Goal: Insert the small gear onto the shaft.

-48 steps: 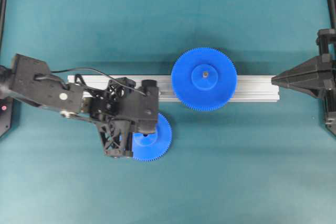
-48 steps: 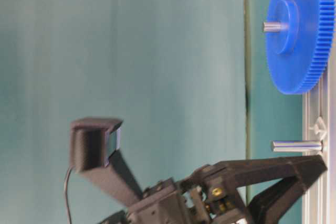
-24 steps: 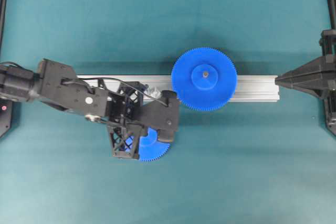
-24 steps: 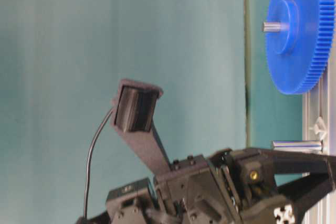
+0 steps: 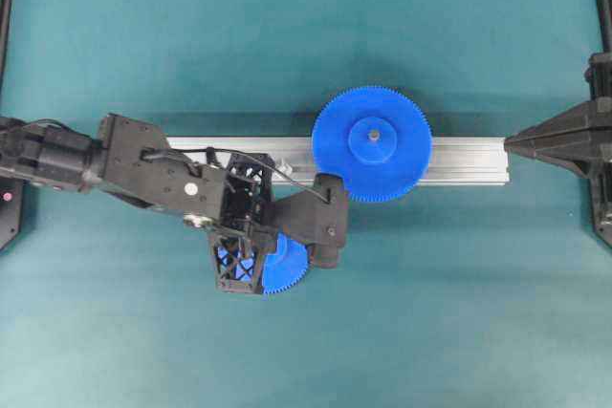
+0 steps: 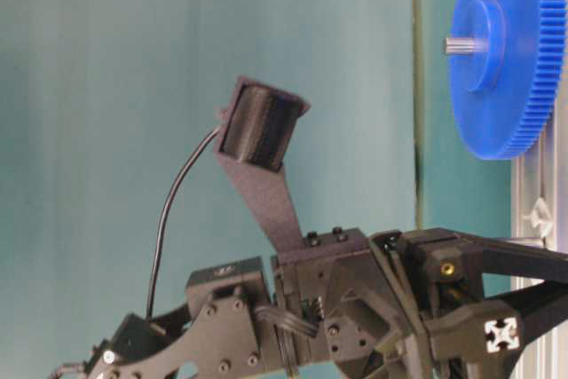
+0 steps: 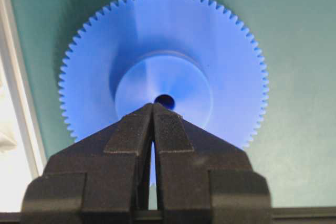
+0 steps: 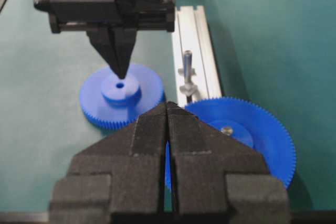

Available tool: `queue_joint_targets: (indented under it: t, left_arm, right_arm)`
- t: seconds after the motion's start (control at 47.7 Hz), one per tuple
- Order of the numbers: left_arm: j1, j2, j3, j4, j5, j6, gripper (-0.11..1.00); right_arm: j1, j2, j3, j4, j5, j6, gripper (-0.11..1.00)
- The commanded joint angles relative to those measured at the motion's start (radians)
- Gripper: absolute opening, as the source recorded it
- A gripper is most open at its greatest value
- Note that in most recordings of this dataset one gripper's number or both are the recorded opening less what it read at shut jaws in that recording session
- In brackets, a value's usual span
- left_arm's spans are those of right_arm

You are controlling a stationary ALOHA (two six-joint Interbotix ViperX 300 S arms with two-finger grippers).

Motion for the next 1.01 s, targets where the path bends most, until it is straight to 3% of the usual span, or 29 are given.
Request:
queue_joint_targets:
  t: [0.0,0.566,0.671,0.881,0.986]
  left_arm:
    - [-0.006,-0.014,-0.032,0.002,0.012,0.000,-0.01]
    - [-0.011,-0.018,-0.029,0.002,0.009,0.008,0.02]
    - [-0.012,-0.018,-0.029,0.002,0.009,0.011,0.20]
    - [-0.020,-0.017,-0.011,0.002,0.000,0.014,0.79]
    - [-0.020,-0.018,-0.006,0.002,-0.005,0.012,0.93]
  right_arm:
    - [-0.003,0.005,-0.011,0.002,-0.006,0.009,0.01]
    - [-0.005,0.005,-0.008,0.000,-0.006,0.009,0.01]
    - [-0.005,0.005,-0.008,0.000,-0.006,0.009,0.01]
    - [-0.005,0.005,-0.008,0.000,-0.006,0.011,0.01]
    - [-0.005,0.005,-0.008,0.000,-0.005,0.011,0.01]
